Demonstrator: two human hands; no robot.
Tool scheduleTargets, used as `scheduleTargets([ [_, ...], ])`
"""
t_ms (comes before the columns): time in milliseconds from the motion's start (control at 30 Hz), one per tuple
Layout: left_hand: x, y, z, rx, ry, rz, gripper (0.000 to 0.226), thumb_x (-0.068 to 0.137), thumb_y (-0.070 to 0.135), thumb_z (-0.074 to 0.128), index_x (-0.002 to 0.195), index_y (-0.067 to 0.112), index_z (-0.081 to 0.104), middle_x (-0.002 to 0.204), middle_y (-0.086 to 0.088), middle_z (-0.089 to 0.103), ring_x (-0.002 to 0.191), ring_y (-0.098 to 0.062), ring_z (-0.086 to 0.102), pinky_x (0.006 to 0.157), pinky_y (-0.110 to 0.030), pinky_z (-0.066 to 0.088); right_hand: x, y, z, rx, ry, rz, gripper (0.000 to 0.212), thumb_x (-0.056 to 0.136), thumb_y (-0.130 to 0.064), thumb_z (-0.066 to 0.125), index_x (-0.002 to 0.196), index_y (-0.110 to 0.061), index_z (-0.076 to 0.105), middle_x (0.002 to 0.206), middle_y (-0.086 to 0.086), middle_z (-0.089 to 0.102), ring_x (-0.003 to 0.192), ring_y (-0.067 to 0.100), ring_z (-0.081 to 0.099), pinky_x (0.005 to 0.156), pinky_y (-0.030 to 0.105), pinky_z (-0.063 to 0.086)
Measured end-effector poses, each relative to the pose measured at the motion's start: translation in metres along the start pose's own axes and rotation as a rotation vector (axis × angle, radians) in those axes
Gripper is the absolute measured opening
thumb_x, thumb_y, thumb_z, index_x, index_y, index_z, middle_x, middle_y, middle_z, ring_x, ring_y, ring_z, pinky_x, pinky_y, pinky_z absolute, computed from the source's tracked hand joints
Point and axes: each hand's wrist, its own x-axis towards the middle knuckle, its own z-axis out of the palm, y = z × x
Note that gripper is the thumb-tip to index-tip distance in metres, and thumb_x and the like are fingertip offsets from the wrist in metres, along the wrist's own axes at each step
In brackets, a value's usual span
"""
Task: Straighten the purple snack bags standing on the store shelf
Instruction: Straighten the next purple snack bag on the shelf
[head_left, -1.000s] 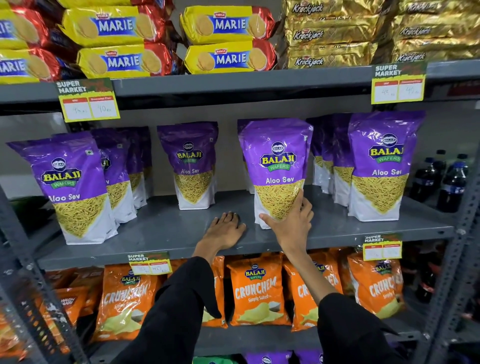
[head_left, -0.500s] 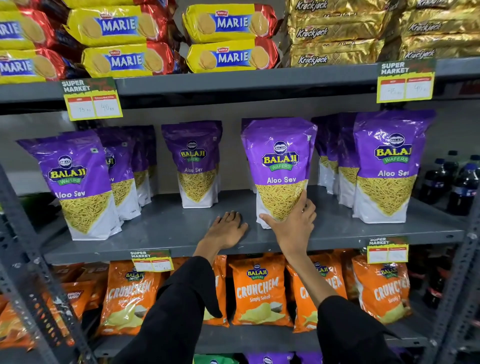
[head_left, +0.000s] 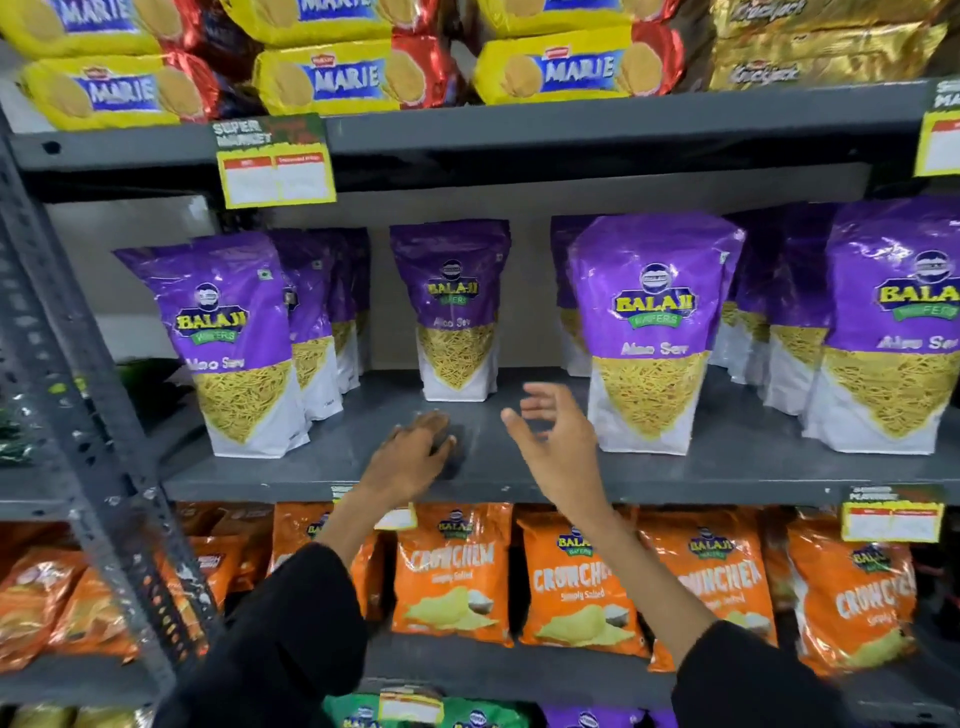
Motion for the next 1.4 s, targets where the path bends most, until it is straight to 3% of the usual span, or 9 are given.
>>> scheduleTargets([
  [100,0.004,-0.047,-0.012,0.001,0.023,0.013,0.045,0.104,0.036,0.041,0.146,0.019,0.045,0.156,-0.006,0.044,0.145,-0.028,0.039,0.121,-0.045,0.027,0.03,-0.001,0.047,-0.016,-0.047,0.097,0.058,0.083,-0.028,0.08,0.129,-0.007,0.052,0.111,0.001,0.06,0.1,0.016,0.062,0.092,0.038,0.055],
  [167,0.01,-0.07,-0.021,0.018,0.01,0.026,0.046,0.104,0.035,0.039,0.146,0.016,0.044,0.156,-0.008,0.043,0.147,-0.028,0.036,0.12,-0.045,0.027,0.053,0.001,0.077,-0.051,-0.025,0.158,0.076,0.078,-0.03,0.084,0.135,-0.001,0.045,0.124,0.012,0.056,0.115,0.026,0.058,0.099,0.039,0.049],
  [267,0.017,-0.091,-0.029,0.015,-0.038,0.039,0.051,0.106,0.036,0.035,0.151,0.012,0.036,0.162,-0.01,0.033,0.152,-0.028,0.025,0.123,-0.046,0.02,0.085,0.009,0.116,-0.133,0.009,0.264,0.105,0.071,-0.036,0.088,0.145,0.008,0.03,0.144,0.027,0.042,0.139,0.041,0.036,0.11,0.045,0.036],
  [500,0.03,-0.114,-0.022,0.044,-0.137,0.063,0.052,0.106,0.039,0.027,0.148,0.009,0.034,0.159,-0.012,0.034,0.151,-0.03,0.026,0.122,-0.05,0.019,0.119,0.017,0.178,-0.356,0.104,0.387,0.14,0.06,-0.052,0.09,0.155,0.005,0.005,0.156,0.027,0.024,0.144,0.043,0.028,0.111,0.053,0.036],
  [767,0.035,-0.117,-0.015,0.161,-0.122,0.119,0.056,0.105,0.039,0.023,0.153,0.01,0.027,0.165,-0.009,0.025,0.152,-0.026,0.022,0.123,-0.05,0.019,0.128,0.022,0.194,-0.449,0.165,0.435,0.143,0.057,-0.04,0.095,0.156,0.0,0.0,0.156,0.027,0.023,0.142,0.047,0.03,0.106,0.062,0.038],
  [1400,0.024,-0.106,-0.025,0.173,-0.159,0.088,0.058,0.106,0.038,0.02,0.158,0.012,0.019,0.168,-0.007,0.016,0.155,-0.025,0.014,0.125,-0.047,0.01,0.078,-0.005,0.169,-0.461,0.187,0.367,0.129,0.057,-0.036,0.096,0.152,-0.007,0.014,0.144,0.026,0.037,0.132,0.047,0.04,0.1,0.061,0.041],
])
